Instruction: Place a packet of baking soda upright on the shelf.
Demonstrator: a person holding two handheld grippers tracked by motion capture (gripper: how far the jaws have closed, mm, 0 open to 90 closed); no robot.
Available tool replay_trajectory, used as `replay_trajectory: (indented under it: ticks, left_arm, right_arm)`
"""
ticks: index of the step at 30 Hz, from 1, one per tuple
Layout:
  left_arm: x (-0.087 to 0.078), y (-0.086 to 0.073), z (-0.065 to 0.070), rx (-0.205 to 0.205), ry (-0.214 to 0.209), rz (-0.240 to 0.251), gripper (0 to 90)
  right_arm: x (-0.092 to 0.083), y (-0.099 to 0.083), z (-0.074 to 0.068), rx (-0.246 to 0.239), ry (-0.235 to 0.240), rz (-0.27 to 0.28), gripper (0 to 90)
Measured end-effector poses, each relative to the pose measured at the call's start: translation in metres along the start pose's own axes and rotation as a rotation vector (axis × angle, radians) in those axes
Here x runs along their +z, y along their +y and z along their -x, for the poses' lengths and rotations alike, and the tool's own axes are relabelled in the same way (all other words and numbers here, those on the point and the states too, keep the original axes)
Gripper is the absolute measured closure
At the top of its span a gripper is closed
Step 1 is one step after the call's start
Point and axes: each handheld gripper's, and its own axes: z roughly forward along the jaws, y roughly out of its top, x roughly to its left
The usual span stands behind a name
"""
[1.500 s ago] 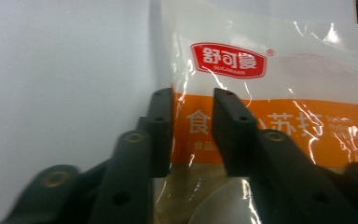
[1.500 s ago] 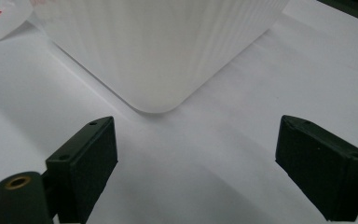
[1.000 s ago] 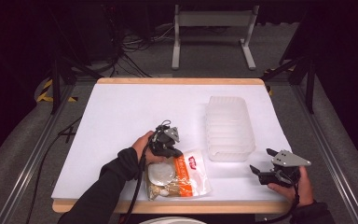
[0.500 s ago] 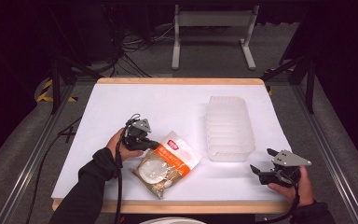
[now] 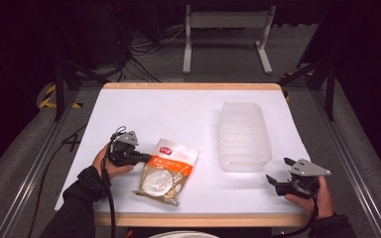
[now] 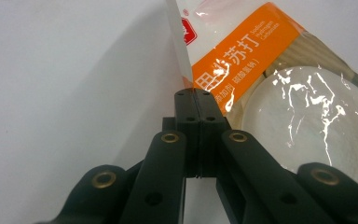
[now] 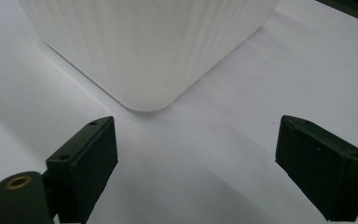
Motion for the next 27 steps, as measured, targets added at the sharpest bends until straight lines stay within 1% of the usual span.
replay_trajectory:
  ticks: [2,4,6,8,9,10,11,12,14,15,16,17,19,21,22,24,26,27]
  left_arm:
    - [0.001,0.000,-0.001,-0.004,-0.003,0.010,89.8]
    - [0.003,0.001,0.000,0.004,-0.019,0.012,87.5]
    - [0.003,0.002,0.000,0.007,-0.022,0.015,85.3]
    - [0.008,0.004,-0.002,0.000,-0.027,0.017,79.8]
    - [0.008,0.004,-0.002,0.000,-0.027,0.017,74.0]
    - [0.011,0.005,-0.003,-0.003,-0.026,0.017,74.0]
    - [0.013,0.006,-0.004,-0.009,-0.026,0.012,69.4]
    - [0.016,0.008,-0.005,-0.026,-0.027,0.009,63.4]
    - [0.023,0.011,-0.007,-0.032,-0.033,-0.001,57.4]
    - [0.025,0.012,-0.007,-0.040,-0.030,-0.003,52.6]
    - [0.028,0.014,-0.008,-0.041,-0.038,-0.009,49.7]
    - [0.031,0.016,-0.008,-0.034,-0.033,-0.011,48.8]
    - [0.038,0.019,-0.007,-0.033,-0.035,-0.021,42.1]
    - [0.043,0.022,-0.007,-0.031,-0.036,-0.029,37.6]
    - [0.045,0.024,-0.007,-0.028,-0.035,-0.032,33.3]
    - [0.049,0.028,-0.007,-0.038,-0.058,-0.033,30.4]
    - [0.051,0.031,-0.006,-0.047,-0.063,-0.024,29.8]
    - [0.052,0.032,-0.006,-0.046,-0.074,-0.016,29.7]
  right_arm:
    - [0.000,0.000,0.000,-0.001,0.000,0.000,13.3]
    - [0.000,0.001,0.000,-0.005,-0.001,0.004,13.4]
    - [-0.001,0.001,0.000,-0.005,-0.002,0.006,13.4]
    - [-0.001,0.001,0.000,-0.003,-0.002,0.008,13.4]
    - [-0.001,0.001,0.000,-0.004,-0.002,0.007,13.4]
    - [-0.001,0.001,0.000,-0.004,-0.002,0.007,13.4]
    - [0.000,0.001,0.000,-0.004,-0.002,0.007,13.3]
    - [0.000,0.001,0.000,-0.005,-0.001,0.007,13.4]
    - [0.000,0.001,-0.001,-0.005,0.000,0.007,13.3]
    - [0.000,0.001,0.000,-0.006,0.001,0.005,13.3]
    - [0.000,0.001,-0.001,-0.006,0.001,0.005,13.3]
    - [0.000,0.001,-0.001,-0.005,0.002,0.006,13.4]
    - [0.000,0.001,0.000,-0.005,0.002,0.004,13.3]
    - [0.000,0.001,0.000,-0.004,0.002,0.005,13.3]
    - [0.000,0.001,0.000,-0.003,0.003,0.005,13.3]
    - [0.001,0.001,0.000,-0.002,0.004,0.005,13.3]
    - [0.001,0.001,0.000,-0.002,0.004,0.006,13.3]
    - [0.001,0.001,0.000,-0.001,0.004,0.007,13.3]
